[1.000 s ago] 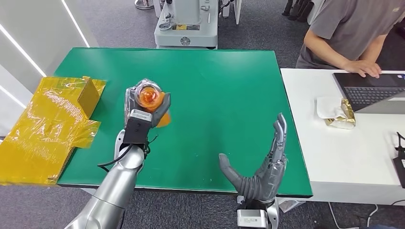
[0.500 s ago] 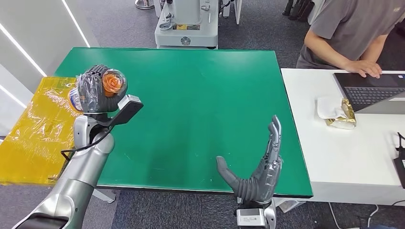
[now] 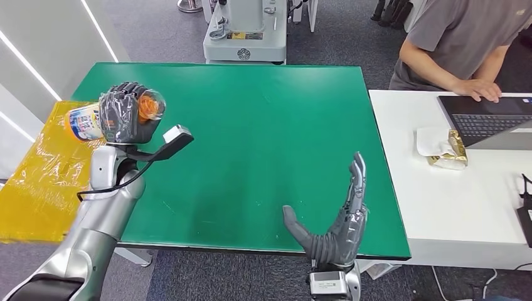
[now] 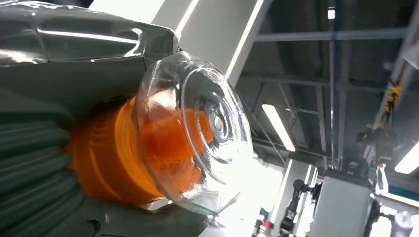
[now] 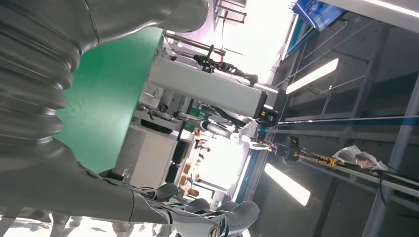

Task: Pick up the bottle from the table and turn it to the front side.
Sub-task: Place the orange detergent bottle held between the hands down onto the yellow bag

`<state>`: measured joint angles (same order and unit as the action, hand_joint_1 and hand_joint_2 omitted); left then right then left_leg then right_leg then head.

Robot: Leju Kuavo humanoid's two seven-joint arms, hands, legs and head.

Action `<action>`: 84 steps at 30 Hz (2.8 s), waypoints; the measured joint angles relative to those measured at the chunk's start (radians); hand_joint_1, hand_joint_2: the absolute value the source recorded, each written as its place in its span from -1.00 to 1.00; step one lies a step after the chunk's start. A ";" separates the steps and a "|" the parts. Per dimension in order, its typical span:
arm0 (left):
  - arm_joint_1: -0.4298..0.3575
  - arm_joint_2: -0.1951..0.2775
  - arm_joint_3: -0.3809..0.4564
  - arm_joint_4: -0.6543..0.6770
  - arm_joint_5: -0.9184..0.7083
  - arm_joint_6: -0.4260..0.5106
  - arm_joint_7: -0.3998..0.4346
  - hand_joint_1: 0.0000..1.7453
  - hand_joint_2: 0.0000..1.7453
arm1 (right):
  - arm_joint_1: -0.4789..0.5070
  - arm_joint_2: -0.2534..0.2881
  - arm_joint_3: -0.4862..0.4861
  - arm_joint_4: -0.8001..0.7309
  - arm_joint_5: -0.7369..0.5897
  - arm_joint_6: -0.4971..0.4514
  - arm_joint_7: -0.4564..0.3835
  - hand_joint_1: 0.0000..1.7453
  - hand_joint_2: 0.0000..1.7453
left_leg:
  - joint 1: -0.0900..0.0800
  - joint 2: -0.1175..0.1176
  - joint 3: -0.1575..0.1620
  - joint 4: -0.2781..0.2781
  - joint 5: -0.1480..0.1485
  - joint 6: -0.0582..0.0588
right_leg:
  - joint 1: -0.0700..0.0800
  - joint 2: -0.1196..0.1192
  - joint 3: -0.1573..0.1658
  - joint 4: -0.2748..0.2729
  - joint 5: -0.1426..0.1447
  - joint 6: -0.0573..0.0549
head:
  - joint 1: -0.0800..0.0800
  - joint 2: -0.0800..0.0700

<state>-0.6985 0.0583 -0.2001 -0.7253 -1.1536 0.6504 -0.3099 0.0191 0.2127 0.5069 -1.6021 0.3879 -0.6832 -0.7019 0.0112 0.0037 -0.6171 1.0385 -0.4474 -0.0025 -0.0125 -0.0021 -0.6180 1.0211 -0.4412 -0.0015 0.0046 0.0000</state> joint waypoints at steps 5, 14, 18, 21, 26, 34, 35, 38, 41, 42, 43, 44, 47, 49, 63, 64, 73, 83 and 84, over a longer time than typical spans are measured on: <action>-0.049 0.028 -0.005 0.071 -0.128 -0.134 0.019 1.00 1.00 | 0.003 -0.005 0.004 0.000 -0.013 0.000 0.000 -1.00 1.00 | 0.000 0.000 0.000 0.000 0.000 0.000 | 0.000 0.000 0.000 0.000 0.000 0.000 | 0.000 0.000; -0.127 0.105 -0.033 0.246 -0.149 -0.528 -0.076 1.00 1.00 | 0.010 -0.024 0.033 -0.003 -0.051 0.000 0.000 -1.00 1.00 | 0.000 0.003 0.000 0.000 0.000 0.000 | 0.000 0.003 -0.001 0.000 0.000 -0.001 | 0.000 0.000; -0.136 0.130 -0.033 0.297 -0.149 -0.540 -0.067 1.00 1.00 | 0.011 -0.029 0.042 -0.003 -0.053 0.000 0.000 -1.00 1.00 | 0.000 0.002 0.000 0.000 0.000 0.000 | 0.000 0.003 -0.001 0.000 0.000 -0.001 | 0.000 0.000; -0.137 0.141 -0.033 0.326 -0.152 -0.545 -0.051 1.00 1.00 | 0.011 -0.031 0.048 -0.003 -0.053 0.000 0.000 -1.00 1.00 | 0.000 0.002 0.000 0.000 0.000 0.000 | 0.000 0.003 -0.001 0.000 0.000 -0.001 | 0.000 0.000; -0.130 0.157 -0.033 0.366 -0.155 -0.541 -0.021 1.00 1.00 | 0.011 -0.036 0.056 -0.003 -0.054 0.000 0.000 -1.00 1.00 | 0.000 0.002 0.000 0.000 0.000 0.000 | 0.000 0.002 -0.001 0.000 0.000 -0.001 | 0.000 0.000; -0.083 0.163 -0.033 0.392 -0.173 -0.452 0.013 1.00 1.00 | 0.012 -0.036 0.057 -0.002 -0.053 0.000 0.000 -1.00 1.00 | 0.000 0.002 0.000 0.000 0.000 0.000 | 0.000 0.002 -0.001 0.000 0.000 -0.001 | 0.000 0.000; -0.077 0.163 -0.033 0.393 -0.179 -0.430 0.018 1.00 1.00 | 0.012 -0.036 0.058 -0.002 -0.053 0.000 0.000 -1.00 1.00 | 0.000 0.002 0.000 0.000 0.000 0.000 | 0.000 0.002 -0.001 0.000 0.000 -0.001 | 0.000 0.000; -0.060 0.161 -0.033 0.396 -0.194 -0.371 0.030 1.00 1.00 | 0.012 -0.036 0.058 -0.002 -0.053 0.000 0.000 -1.00 1.00 | 0.000 0.002 0.000 0.000 0.000 0.000 | 0.000 0.002 -0.001 0.000 0.000 -0.001 | 0.000 0.000; -0.044 0.159 -0.033 0.400 -0.205 -0.346 0.036 1.00 1.00 | 0.011 -0.037 0.059 -0.001 -0.054 0.000 0.000 -1.00 1.00 | 0.000 0.002 0.000 0.000 0.000 0.000 | 0.000 0.002 -0.001 0.000 0.000 -0.001 | 0.000 0.000; -0.040 0.159 -0.034 0.401 -0.210 -0.338 0.037 1.00 1.00 | 0.011 -0.037 0.059 -0.001 -0.054 0.000 0.000 -1.00 1.00 | 0.000 0.002 0.000 0.000 0.000 0.000 | 0.000 0.002 -0.001 0.000 0.000 -0.001 | 0.000 0.000; -0.035 0.159 -0.035 0.402 -0.218 -0.327 0.038 1.00 1.00 | 0.011 -0.037 0.060 0.000 -0.054 0.000 0.000 -1.00 1.00 | 0.000 0.002 0.000 0.000 0.000 0.000 | 0.000 0.002 -0.001 0.000 0.000 -0.001 | 0.000 0.000; -0.031 0.159 -0.037 0.403 -0.229 -0.315 0.039 1.00 1.00 | 0.011 -0.037 0.060 0.001 -0.054 0.000 0.000 -1.00 1.00 | 0.000 0.002 0.000 0.000 0.000 0.000 | 0.000 0.002 -0.001 0.000 0.000 -0.001 | 0.000 0.000; -0.024 0.159 -0.053 0.409 -0.280 -0.269 0.047 1.00 1.00 | 0.011 -0.039 0.063 0.005 -0.053 0.000 0.000 -1.00 1.00 | 0.000 0.002 0.000 0.000 0.000 0.000 | 0.000 0.002 -0.001 0.000 0.000 -0.001 | 0.000 0.000; -0.023 0.157 -0.069 0.412 -0.317 -0.248 0.059 1.00 1.00 | 0.012 -0.039 0.065 0.007 -0.052 0.000 0.000 -1.00 1.00 | 0.000 0.002 0.000 0.000 0.000 0.000 | 0.000 0.002 -0.001 0.000 0.000 -0.001 | 0.000 0.000; -0.023 0.130 -0.118 0.426 -0.356 -0.220 0.092 1.00 1.00 | 0.010 -0.049 0.082 0.018 -0.054 0.000 0.000 -1.00 1.00 | 0.000 0.002 0.000 0.000 0.000 0.000 | 0.000 0.002 -0.001 0.000 0.000 -0.001 | 0.000 0.000; -0.023 0.129 -0.118 0.427 -0.356 -0.215 0.092 1.00 1.00 | 0.009 -0.051 0.084 0.019 -0.055 0.000 0.000 -1.00 1.00 | 0.000 0.002 0.000 0.000 0.000 0.000 | 0.000 0.002 -0.001 0.000 0.000 -0.001 | 0.000 0.000; -0.013 0.128 -0.117 0.436 -0.353 -0.206 0.123 -0.94 1.00 | 0.007 -0.068 0.109 0.032 -0.063 0.000 0.000 -1.00 1.00 | 0.000 0.002 0.000 0.000 0.000 0.000 | 0.000 0.002 -0.001 0.000 0.000 -0.001 | 0.000 0.000; 0.026 0.144 -0.106 0.443 -0.351 -0.193 0.154 -1.00 1.00 | 0.000 -0.078 0.130 0.050 -0.074 0.000 0.000 -1.00 1.00 | 0.000 0.002 0.000 -0.001 0.000 0.000 | 0.000 0.002 -0.001 0.000 0.000 -0.001 | 0.000 0.000; 0.028 0.145 -0.105 0.443 -0.351 -0.194 0.154 -1.00 1.00 | 0.000 -0.078 0.131 0.050 -0.074 0.000 0.000 -1.00 1.00 | 0.000 0.002 0.000 -0.001 0.000 0.000 | 0.000 0.002 -0.001 0.000 0.000 -0.001 | 0.000 0.000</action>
<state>-0.6706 0.2028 -0.3052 -0.2819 -1.5042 0.4568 -0.1558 0.0191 0.1348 0.6378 -1.5519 0.3140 -0.6832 -0.7019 0.0112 0.0056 -0.6174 1.0379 -0.4475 -0.0026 -0.0125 -0.0005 -0.6191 1.0212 -0.4416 -0.0030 0.0046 0.0000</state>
